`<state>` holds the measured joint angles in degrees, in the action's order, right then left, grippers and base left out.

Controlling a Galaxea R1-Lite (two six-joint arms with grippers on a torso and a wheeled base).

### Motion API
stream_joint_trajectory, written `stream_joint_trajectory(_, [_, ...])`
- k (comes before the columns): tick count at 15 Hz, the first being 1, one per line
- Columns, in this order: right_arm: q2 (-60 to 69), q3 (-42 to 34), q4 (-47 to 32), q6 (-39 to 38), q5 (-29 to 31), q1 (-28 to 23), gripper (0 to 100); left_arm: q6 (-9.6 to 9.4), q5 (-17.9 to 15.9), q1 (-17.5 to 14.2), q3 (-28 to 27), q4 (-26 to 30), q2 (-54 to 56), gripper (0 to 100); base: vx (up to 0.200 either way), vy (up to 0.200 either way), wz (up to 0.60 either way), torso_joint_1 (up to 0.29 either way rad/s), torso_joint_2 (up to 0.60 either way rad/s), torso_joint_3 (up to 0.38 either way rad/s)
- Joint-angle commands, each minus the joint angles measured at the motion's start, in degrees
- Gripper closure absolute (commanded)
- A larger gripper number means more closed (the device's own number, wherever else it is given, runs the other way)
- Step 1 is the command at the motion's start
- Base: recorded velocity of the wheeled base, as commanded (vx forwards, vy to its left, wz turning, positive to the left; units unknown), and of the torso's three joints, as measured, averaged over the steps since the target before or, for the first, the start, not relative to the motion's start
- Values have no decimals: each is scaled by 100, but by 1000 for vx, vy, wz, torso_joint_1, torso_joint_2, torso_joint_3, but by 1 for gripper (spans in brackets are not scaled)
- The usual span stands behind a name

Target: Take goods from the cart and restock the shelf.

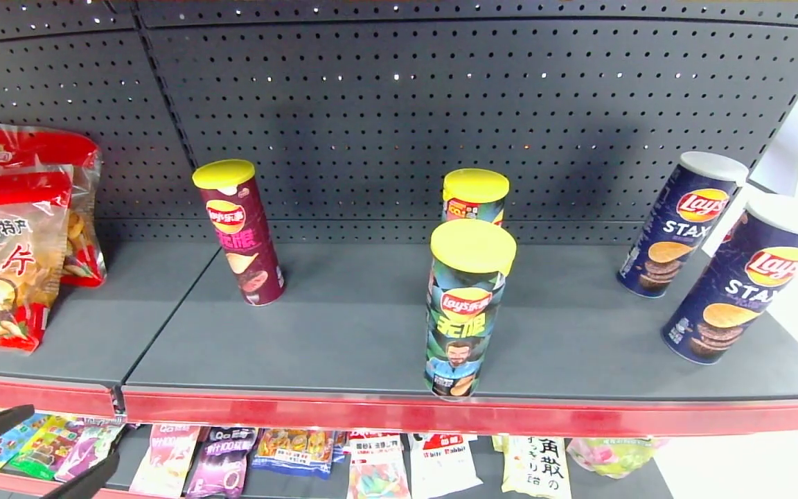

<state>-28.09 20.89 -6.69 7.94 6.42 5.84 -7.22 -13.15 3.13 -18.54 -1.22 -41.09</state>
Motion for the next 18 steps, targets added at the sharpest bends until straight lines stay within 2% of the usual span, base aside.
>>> stream_joint_trajectory(1, [49,-15,1,41,-1,-4,0,1,-3,21,0,-1,-57,0,0,0,0,0,0,0])
stream_joint_trajectory(5, [14,-103,1,164,-1,-4,0,1,6,47,17,-1,-65,0,0,0,-600,-2,2,2])
stream_joint_trajectory(7, [5,-138,1,182,-18,5,0,-78,-3,56,35,8,-57,0,0,0,-600,10,2,2])
stream_joint_trajectory(9, [23,-209,10,235,-10,-4,0,-96,-82,109,88,8,-74,0,0,0,0,0,0,0])
stream_joint_trajectory(10, [49,-261,10,244,-10,-4,0,-122,-205,240,96,8,-83,0,0,0,0,0,0,0])
stream_joint_trajectory(11, [75,-305,19,244,-10,-4,0,-131,-337,610,88,-1,-162,0,0,0,0,0,0,0])
stream_joint_trajectory(12, [58,-332,54,244,-10,-4,0,-122,-319,908,70,-19,-276,0,0,0,0,0,0,0])
stream_joint_trajectory(13, [67,-393,72,244,-18,-4,0,-113,-284,1093,17,-28,-478,0,0,0,0,0,0,0])
stream_joint_trajectory(16, [67,-437,80,244,-18,-4,0,-52,76,1146,-202,-274,-1313,0,0,0,0,0,0,0])
stream_joint_trajectory(18, [31,-446,80,235,-27,5,0,80,472,1242,-299,-1188,-2245,0,0,0,0,0,0,0])
